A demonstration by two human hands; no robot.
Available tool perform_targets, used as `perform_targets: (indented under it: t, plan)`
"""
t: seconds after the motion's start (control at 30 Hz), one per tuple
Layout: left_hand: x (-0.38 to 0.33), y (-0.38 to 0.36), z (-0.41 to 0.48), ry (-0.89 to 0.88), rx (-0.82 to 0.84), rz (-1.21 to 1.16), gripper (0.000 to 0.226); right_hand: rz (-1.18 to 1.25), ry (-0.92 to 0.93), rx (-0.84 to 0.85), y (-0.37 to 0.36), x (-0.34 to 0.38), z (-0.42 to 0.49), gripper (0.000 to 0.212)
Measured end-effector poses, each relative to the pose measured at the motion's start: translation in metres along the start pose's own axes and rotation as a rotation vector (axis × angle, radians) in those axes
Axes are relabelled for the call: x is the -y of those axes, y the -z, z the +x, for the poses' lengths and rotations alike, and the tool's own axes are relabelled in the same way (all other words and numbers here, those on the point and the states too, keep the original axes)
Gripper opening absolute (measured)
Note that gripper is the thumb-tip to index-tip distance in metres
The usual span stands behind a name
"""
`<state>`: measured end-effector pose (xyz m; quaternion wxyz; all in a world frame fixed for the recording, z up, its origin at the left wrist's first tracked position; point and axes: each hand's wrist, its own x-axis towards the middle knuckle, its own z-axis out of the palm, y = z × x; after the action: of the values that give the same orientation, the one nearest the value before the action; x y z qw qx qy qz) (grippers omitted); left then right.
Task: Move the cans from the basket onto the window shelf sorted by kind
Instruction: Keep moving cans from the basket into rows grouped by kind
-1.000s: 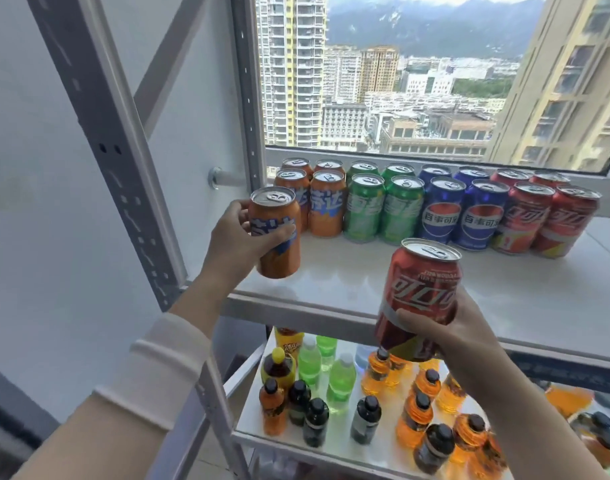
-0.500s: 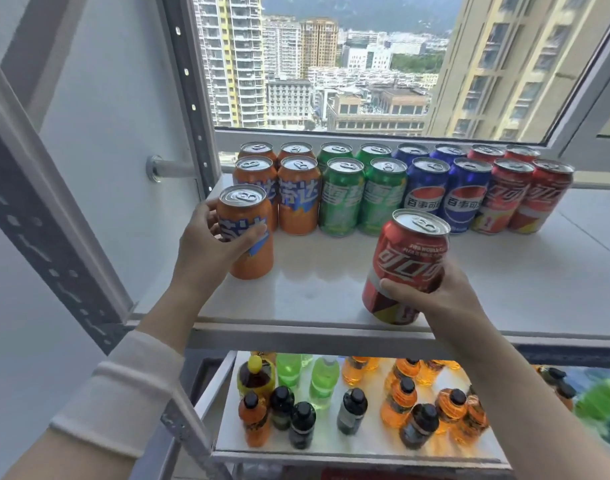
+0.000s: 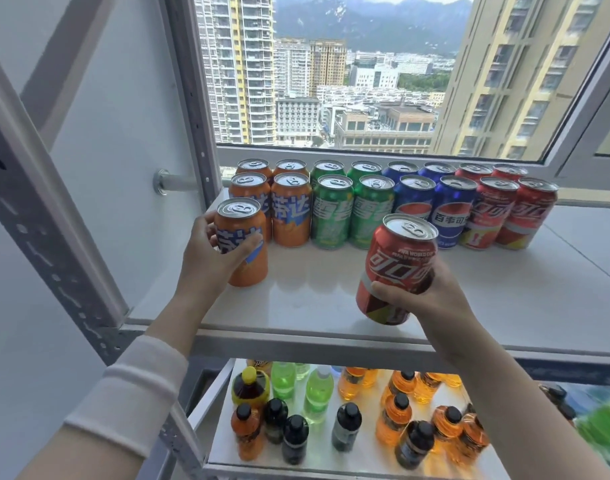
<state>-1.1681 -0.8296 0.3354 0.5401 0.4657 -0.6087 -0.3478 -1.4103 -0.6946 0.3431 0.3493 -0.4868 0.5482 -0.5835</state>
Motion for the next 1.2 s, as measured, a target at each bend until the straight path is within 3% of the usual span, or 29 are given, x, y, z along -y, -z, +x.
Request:
perform_targets:
  t: [0.1,0.2,0.33,0.4,0.7,1.2]
  plan:
    - [-0.001,-0.003,-0.009,-0.008,-0.018,0.061,0.085,-0.001,0.000,-0.018,0.015,0.001,-0.001,0.072]
    - [-0.015,-0.012,-0.026,-0.188,-0.150,0.201,0.109,-0.019,0.001,-0.043,0.037,0.003,-0.004,0.076]
    - [-0.049,-0.050,-0.047,-0.533,-0.150,0.247,0.087,-0.065,0.009,-0.098,0.073,0.005,-0.008,0.076]
    - [-0.064,-0.077,-0.055,-0.603,-0.077,0.242,0.073,-0.085,0.019,-0.136,0.093,0.004,-0.011,0.072]
    - [-0.077,-0.178,-0.081,-0.605,0.257,0.335,0.057,-0.141,0.002,-0.294,0.186,-0.018,-0.001,0.070]
    - [-0.072,-0.229,-0.086,-0.579,0.339,0.642,0.058,-0.212,0.071,-0.431,0.236,-0.046,0.051,0.072]
